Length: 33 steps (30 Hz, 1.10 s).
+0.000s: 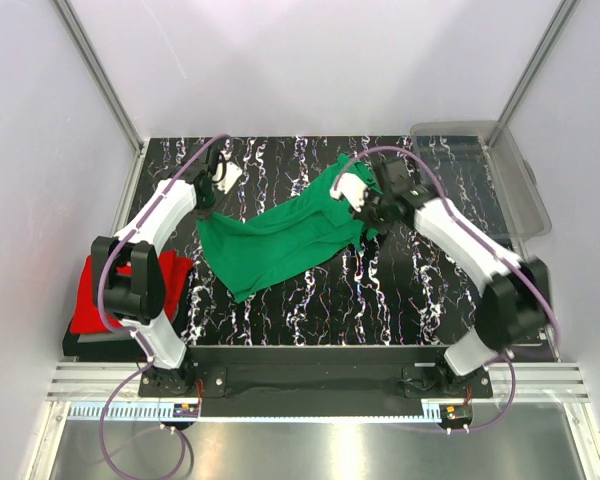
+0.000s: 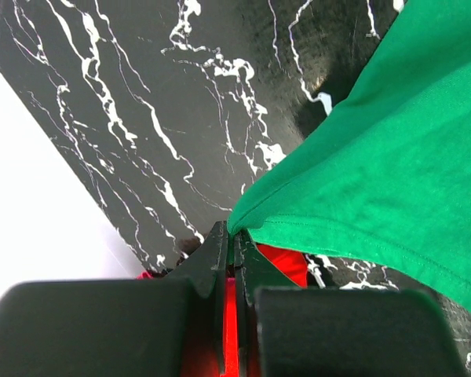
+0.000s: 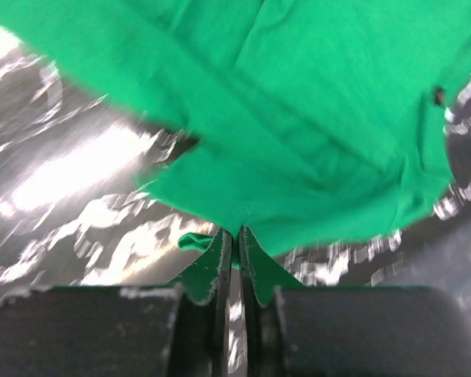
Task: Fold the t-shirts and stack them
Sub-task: Flatten the tshirt out
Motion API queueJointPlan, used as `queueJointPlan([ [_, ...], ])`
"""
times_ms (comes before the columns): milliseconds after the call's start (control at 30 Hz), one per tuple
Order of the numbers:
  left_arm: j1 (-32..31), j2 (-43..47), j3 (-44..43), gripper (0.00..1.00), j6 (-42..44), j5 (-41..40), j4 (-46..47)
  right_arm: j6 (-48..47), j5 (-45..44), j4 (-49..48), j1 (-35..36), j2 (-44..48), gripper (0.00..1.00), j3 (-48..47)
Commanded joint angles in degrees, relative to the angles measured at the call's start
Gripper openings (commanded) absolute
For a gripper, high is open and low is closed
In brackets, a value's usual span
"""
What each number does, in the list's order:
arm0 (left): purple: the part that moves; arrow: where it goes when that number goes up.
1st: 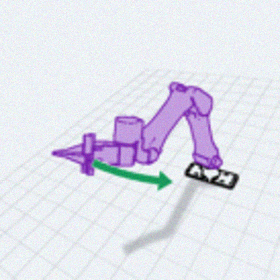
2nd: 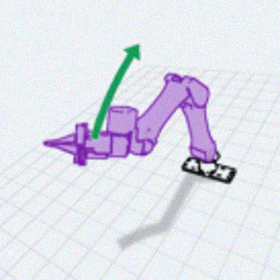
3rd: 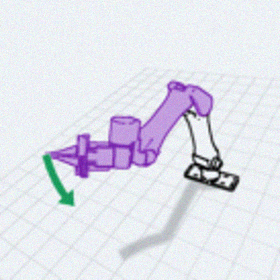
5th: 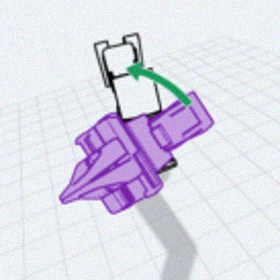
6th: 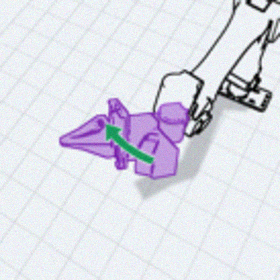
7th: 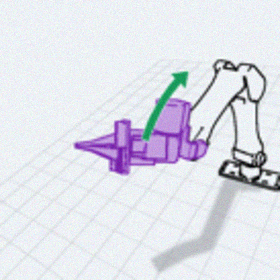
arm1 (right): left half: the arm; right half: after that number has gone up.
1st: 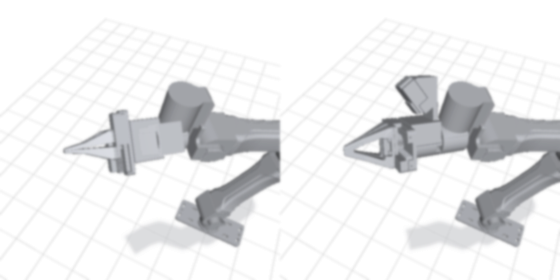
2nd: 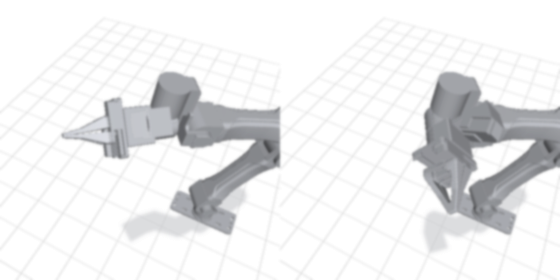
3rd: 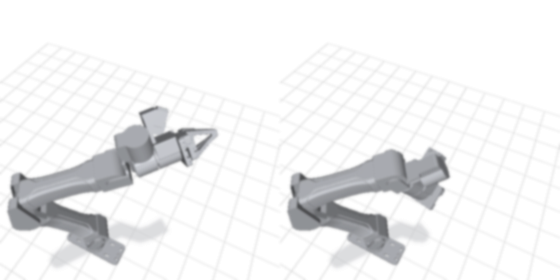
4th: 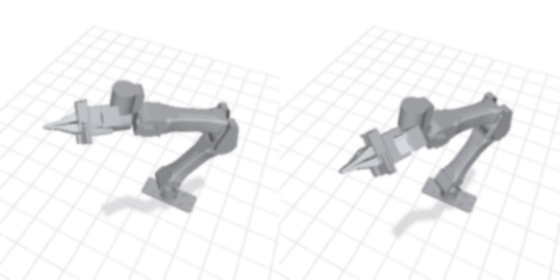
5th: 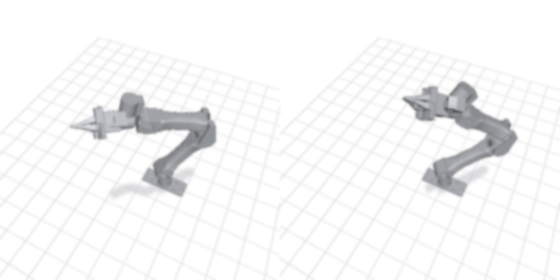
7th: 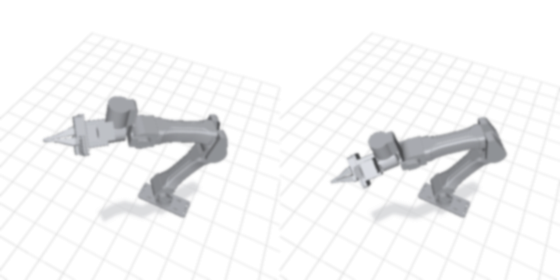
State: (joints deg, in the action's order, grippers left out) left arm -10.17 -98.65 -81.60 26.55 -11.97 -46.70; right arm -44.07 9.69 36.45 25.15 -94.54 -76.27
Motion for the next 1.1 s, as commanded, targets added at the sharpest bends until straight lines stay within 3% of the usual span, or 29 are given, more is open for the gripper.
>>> queueJointPlan([
  [0,-0.11,-0.4,-1.72,0.0,1.05,0.81,3.19,1.01,1.29,9.69,0.69,9.01,0.16,5.5],
  [33,-0.11,-0.58,-1.89,0.0,1.05,0.63,3.37,0.75,1.47,10.22,0.61,10.42,0.38,8.82],
  [133,-0.02,-1.37,-3.21,0.0,1.32,0.54,3.63,-2.06,0.95,9.79,0.52,13.94,0.59,12.36],
  [333,-0.02,-1.55,-4.71,0.0,1.49,0.28,3.54,-5.23,-3.01,0.31,-2.55,5.88,0.59,3.79],
  [533,-0.11,1.26,-1.72,0.0,0.88,-0.69,3.54,1.17,-3.27,-4.54,-9.31,-16.85,0.51,-16.23],
  [633,-0.11,2.75,0.04,0.0,0.61,-1.04,3.54,2.15,-3.19,-4.54,-10.82,-23.64,0.5,-23.11],
  [1067,-0.11,3.64,1.8,0.0,1.49,-2.89,3.1,4.43,-1.96,-4.37,-12.93,-30.96,0.49,-29.29],
])
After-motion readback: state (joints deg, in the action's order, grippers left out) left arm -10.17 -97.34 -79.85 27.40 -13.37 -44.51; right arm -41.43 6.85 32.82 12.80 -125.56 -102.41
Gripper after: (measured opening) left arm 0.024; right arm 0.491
